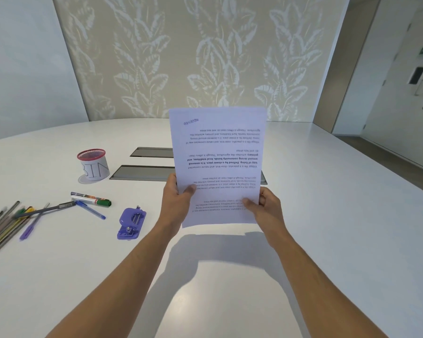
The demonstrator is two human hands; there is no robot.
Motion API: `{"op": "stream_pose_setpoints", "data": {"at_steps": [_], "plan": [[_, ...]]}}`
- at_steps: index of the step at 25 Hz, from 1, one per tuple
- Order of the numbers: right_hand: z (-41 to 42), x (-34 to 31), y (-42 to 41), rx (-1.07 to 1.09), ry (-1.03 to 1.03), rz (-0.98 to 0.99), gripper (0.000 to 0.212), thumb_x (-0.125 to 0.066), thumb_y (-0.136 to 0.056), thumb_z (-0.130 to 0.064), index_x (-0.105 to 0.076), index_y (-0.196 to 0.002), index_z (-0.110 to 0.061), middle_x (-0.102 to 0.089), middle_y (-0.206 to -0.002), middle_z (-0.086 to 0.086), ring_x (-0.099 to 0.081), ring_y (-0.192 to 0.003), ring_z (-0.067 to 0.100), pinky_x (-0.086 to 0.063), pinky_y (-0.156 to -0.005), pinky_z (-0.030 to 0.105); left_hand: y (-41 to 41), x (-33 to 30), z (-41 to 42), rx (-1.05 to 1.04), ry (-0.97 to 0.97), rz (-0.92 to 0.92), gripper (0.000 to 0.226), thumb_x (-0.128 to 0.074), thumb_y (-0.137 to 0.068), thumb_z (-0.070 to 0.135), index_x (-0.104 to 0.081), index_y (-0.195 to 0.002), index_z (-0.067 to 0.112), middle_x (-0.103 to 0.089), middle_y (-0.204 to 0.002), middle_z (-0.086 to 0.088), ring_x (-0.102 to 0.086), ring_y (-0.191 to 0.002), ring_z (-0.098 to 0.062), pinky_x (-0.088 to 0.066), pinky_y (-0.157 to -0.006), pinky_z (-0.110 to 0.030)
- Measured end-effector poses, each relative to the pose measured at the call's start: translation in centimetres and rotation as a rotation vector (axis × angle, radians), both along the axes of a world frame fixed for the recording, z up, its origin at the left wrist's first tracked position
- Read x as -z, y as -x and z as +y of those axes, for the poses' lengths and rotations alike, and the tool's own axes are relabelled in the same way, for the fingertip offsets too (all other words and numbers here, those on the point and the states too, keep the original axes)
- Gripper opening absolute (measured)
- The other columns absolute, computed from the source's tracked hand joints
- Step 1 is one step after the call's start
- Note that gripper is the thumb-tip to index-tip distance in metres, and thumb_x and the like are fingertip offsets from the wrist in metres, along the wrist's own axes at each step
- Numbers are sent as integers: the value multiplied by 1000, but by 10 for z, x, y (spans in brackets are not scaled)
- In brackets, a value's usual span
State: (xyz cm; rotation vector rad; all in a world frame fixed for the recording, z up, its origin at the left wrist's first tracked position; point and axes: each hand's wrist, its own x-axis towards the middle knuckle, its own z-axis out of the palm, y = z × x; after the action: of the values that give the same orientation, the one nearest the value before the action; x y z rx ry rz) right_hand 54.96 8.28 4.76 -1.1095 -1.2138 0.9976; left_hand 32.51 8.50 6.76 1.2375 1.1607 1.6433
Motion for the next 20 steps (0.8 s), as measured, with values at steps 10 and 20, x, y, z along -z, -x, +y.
{"op": "stream_pose_setpoints", "data": {"at_steps": [10, 20], "plan": [[-14, 4, 23, -255, 59, 736, 48, -65, -79, -4, -60, -126, -13, -70, -120, 7, -67, -104, 21, -54, -90, 34, -34, -10, -2, -2, 71, -436, 31, -59, -87, -5, -54, -109, 15, -69, -110, -3, -66, -97, -23, -53, -81, -38], [-9, -8, 14, -34, 30, 593, 36, -64, -84, 10, -67, -110, -14, -76, -106, 1, -72, -93, 16, -59, -73, 29, -18, -13, -5, 17, 84, -452, 36, -64, -82, -8, -54, -111, 9, -68, -102, -6, -65, -92, -24, -56, -73, -39]]}}
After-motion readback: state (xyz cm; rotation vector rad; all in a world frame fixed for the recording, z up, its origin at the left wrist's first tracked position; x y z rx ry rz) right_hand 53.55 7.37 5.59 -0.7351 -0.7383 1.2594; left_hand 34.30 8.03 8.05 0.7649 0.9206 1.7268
